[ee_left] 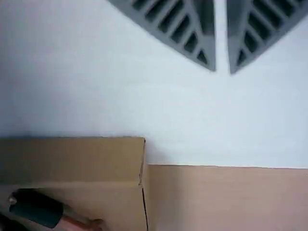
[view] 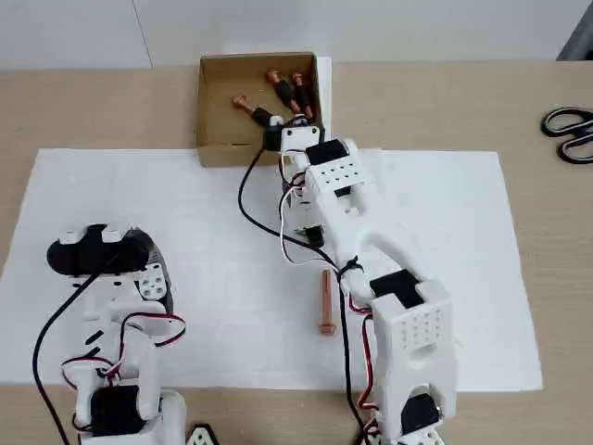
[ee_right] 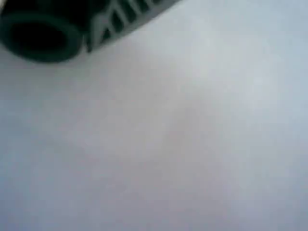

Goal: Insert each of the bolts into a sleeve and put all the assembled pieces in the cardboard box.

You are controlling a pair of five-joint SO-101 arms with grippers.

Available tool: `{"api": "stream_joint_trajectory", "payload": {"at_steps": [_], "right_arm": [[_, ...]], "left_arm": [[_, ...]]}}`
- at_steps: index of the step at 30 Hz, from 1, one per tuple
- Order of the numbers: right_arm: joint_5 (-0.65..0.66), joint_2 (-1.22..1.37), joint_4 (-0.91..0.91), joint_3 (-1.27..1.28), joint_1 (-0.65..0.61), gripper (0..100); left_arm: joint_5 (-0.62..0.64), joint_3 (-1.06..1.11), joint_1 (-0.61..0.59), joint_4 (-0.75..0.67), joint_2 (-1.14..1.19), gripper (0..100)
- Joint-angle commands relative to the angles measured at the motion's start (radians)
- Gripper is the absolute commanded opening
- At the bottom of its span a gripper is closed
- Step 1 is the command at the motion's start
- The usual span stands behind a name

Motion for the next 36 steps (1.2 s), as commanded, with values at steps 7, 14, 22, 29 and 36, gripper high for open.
{"api": "stream_joint_trajectory", "payload": {"at_steps": [7,14,22,29,36], "right_arm": [[0.002,-0.013,0.005,-0.04,0.03,18.8],[0.002,-0.002,0.033,-0.071,0.031,18.7],[0.005,-0.001,0.033,-0.071,0.024,18.4],[0.006,0.074,0.053,-0.074,-0.008,0.2],[0.005,0.031,0.124,-0.117,0.01,0.4]], "left_arm": [[-0.002,-0.038,0.006,-0.025,-0.008,1],[-0.002,-0.038,0.006,-0.025,-0.008,1],[-0.002,-0.038,0.006,-0.025,-0.008,1],[0.0,-0.041,0.006,-0.012,-0.005,1],[0.021,-0.15,0.011,0.207,-0.002,1]]}}
